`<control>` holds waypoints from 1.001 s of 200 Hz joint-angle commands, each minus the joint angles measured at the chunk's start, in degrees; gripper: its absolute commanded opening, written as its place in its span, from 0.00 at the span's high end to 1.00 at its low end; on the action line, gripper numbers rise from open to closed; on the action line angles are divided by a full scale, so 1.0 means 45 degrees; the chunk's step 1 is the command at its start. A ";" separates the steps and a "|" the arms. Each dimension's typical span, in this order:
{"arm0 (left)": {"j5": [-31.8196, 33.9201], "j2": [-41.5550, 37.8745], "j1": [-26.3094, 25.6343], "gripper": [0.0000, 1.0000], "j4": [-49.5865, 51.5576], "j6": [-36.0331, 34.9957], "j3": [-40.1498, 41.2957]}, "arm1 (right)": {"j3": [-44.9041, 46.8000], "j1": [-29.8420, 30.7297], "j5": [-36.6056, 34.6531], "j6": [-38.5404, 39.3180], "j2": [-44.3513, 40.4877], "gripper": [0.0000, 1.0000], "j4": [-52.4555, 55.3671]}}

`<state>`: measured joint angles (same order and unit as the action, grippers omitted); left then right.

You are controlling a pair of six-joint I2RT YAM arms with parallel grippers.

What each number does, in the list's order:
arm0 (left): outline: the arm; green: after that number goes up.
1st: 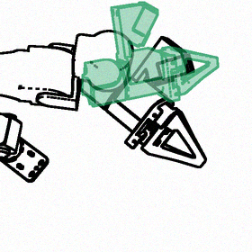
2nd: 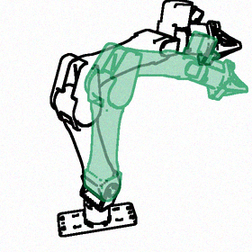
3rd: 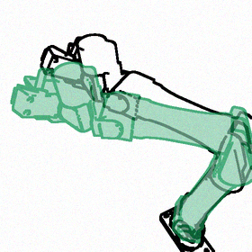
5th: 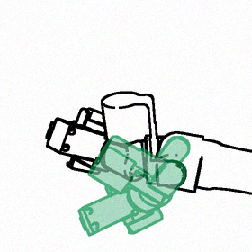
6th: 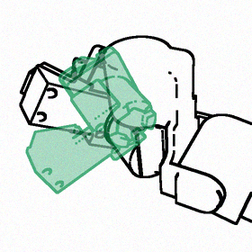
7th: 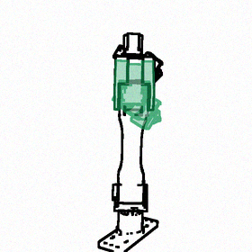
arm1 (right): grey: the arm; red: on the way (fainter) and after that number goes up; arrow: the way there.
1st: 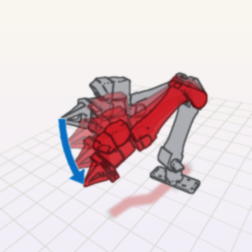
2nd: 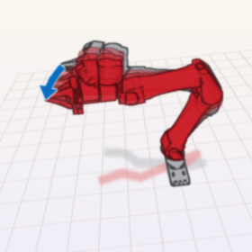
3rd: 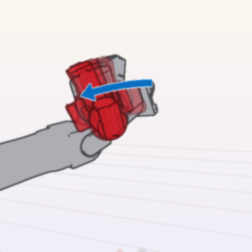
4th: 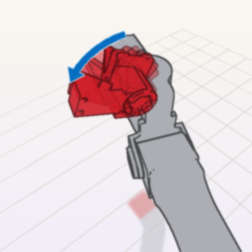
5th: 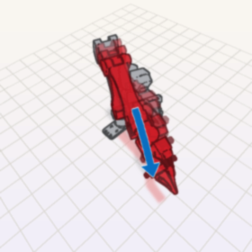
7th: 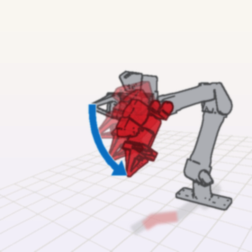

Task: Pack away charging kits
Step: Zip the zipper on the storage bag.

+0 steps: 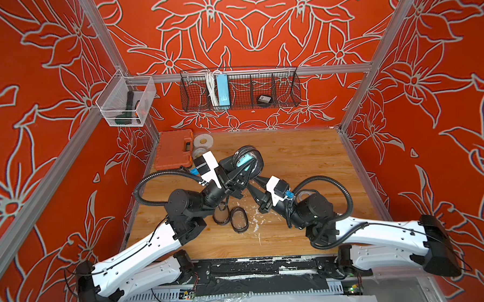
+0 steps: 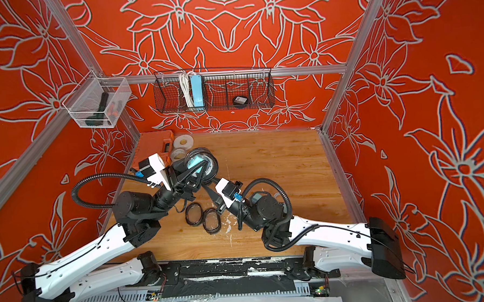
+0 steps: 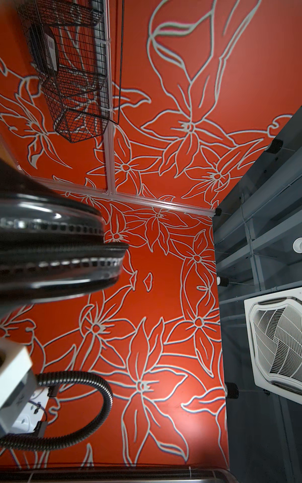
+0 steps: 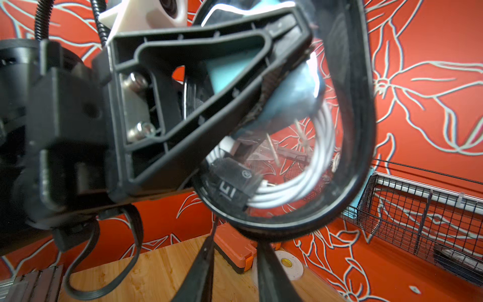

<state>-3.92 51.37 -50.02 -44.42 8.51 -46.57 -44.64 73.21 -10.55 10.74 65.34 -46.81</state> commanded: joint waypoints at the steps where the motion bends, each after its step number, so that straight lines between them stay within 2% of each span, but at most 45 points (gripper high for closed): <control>1: 0.0293 -0.0225 -0.0108 1.00 -0.0881 -0.0261 0.0186 | -0.0538 0.0042 0.0028 -0.0205 0.0063 0.72 -0.0363; 62: 0.0784 -0.0051 -0.0163 1.00 -0.1377 -0.0471 0.0602 | -0.0836 0.0044 0.0151 -0.0399 0.0325 0.74 -0.0204; 101: 0.1060 0.0048 -0.0178 1.00 -0.1473 -0.0583 0.0524 | -0.0890 0.0050 0.0590 -0.0454 0.0477 0.69 -0.0140; 200: 0.1291 0.0224 -0.0192 1.00 -0.1759 -0.0813 0.0809 | -0.1343 0.0045 0.0180 -0.0832 0.0587 0.68 0.0252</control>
<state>1.39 52.03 -50.37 -50.35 6.20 -43.72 -48.14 73.21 -8.93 8.01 68.29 -44.36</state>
